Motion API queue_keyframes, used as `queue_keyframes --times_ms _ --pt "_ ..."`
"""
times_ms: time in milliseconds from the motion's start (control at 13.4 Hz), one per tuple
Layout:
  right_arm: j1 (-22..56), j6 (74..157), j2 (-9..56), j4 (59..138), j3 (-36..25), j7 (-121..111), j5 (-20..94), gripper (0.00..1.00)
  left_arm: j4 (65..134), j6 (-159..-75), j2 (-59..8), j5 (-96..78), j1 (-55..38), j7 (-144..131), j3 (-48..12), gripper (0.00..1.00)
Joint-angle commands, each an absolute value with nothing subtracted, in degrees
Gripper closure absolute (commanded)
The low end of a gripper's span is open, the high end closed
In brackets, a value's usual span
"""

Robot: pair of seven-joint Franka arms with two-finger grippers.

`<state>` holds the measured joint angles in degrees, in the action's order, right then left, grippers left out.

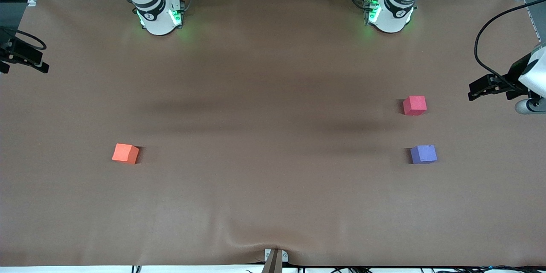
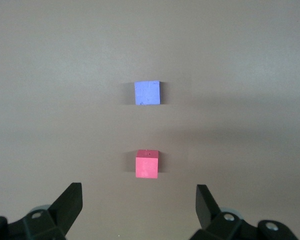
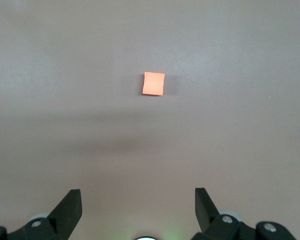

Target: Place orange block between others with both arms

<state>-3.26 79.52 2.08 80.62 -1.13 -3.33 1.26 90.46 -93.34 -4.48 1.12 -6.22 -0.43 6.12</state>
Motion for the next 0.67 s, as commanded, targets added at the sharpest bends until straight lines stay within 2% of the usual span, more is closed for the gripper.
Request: queue_keyframes --times_ms 0,596 --pt "-3.3 79.3 2.5 79.6 -0.9 -3.3 0.4 0.0 89.6 -92.5 -4.8 0.6 -6.3 -1.6 6.1 0.0" --pt "-2.8 79.3 3.5 79.6 -0.7 -3.9 1.3 0.0 89.6 -92.5 -5.4 0.5 -6.2 -1.6 6.1 0.0"
